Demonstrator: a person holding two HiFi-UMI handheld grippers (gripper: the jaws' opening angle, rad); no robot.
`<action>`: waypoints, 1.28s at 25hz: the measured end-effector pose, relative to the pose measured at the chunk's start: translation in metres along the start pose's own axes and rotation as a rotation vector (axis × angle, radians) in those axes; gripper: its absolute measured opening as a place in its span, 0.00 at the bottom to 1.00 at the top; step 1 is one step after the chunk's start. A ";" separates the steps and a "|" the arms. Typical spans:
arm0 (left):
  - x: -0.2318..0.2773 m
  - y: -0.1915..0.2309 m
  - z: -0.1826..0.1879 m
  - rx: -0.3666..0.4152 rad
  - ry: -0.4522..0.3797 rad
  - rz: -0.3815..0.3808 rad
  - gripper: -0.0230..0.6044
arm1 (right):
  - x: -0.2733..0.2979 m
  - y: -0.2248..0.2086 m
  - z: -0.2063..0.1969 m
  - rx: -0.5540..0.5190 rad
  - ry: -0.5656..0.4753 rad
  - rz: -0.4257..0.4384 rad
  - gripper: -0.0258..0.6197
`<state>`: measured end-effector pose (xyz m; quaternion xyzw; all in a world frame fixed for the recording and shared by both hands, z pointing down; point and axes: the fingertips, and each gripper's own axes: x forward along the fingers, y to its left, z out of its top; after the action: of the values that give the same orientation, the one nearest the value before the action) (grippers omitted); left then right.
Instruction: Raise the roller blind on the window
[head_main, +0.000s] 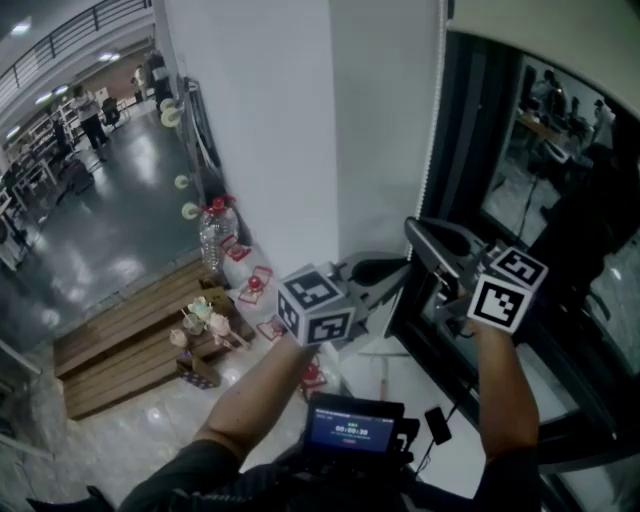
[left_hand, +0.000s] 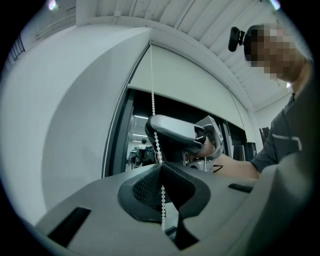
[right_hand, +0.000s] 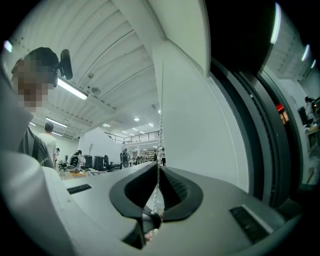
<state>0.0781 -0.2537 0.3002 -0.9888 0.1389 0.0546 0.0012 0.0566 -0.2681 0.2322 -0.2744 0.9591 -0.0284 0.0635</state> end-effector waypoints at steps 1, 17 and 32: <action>0.000 0.000 -0.005 -0.009 0.006 0.001 0.04 | -0.001 -0.001 -0.005 0.008 0.006 -0.003 0.06; -0.018 0.027 -0.019 -0.053 -0.003 0.118 0.09 | -0.004 -0.019 -0.029 0.037 0.037 -0.041 0.06; -0.016 0.050 0.107 0.098 -0.158 0.161 0.11 | -0.002 -0.018 -0.034 0.006 0.056 -0.035 0.06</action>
<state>0.0379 -0.2956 0.1957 -0.9658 0.2198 0.1252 0.0563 0.0625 -0.2817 0.2677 -0.2899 0.9555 -0.0399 0.0371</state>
